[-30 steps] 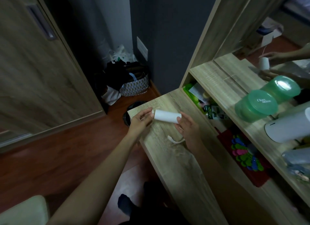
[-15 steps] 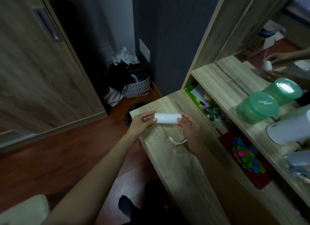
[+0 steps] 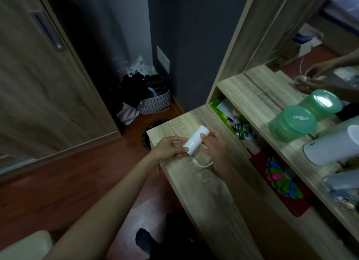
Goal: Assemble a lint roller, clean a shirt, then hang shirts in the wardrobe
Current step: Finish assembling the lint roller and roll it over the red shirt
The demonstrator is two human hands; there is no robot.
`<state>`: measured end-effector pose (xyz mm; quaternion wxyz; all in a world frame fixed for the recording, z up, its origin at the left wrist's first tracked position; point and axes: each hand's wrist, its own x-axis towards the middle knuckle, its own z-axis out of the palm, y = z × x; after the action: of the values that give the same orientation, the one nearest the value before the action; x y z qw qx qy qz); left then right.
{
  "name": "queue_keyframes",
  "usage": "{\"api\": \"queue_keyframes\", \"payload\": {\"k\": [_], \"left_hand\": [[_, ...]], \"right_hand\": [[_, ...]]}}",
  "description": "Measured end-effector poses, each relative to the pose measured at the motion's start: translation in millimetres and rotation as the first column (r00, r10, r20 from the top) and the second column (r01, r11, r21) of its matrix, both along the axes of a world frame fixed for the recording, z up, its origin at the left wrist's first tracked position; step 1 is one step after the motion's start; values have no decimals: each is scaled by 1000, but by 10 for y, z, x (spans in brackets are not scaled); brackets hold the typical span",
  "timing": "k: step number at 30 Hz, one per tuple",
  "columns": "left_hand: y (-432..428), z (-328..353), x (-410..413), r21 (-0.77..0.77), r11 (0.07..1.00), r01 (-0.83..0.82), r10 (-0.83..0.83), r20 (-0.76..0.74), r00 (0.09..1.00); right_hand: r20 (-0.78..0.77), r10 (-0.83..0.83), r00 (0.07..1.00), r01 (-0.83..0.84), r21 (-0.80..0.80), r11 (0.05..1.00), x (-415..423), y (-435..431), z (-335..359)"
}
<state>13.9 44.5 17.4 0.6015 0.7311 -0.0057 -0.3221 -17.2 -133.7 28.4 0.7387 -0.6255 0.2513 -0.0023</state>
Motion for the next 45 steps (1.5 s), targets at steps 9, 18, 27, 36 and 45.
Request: {"api": "queue_keyframes", "payload": {"k": [9,18,27,36,45], "left_hand": [[-106,-5,-23,12,1000,-12,12,2,1000],[-108,-86,32,149,988,-45,32,87,996],[-24,-55,96,126,992,-13,6,50,999],[21,-22,112,52,994,-91,93,-39,995],[15,40,87,-24,986,-164,160,-114,981]], "right_hand": [[28,195,980,-189,-144,971,-10,-27,110],[41,186,982,-178,-156,972,-28,-36,116],[-25,143,989,-144,-269,952,3,-282,43],[-483,-17,875,-406,-753,518,-338,-524,-348],[-399,-10,917,-285,-672,684,-340,-407,-443]]}}
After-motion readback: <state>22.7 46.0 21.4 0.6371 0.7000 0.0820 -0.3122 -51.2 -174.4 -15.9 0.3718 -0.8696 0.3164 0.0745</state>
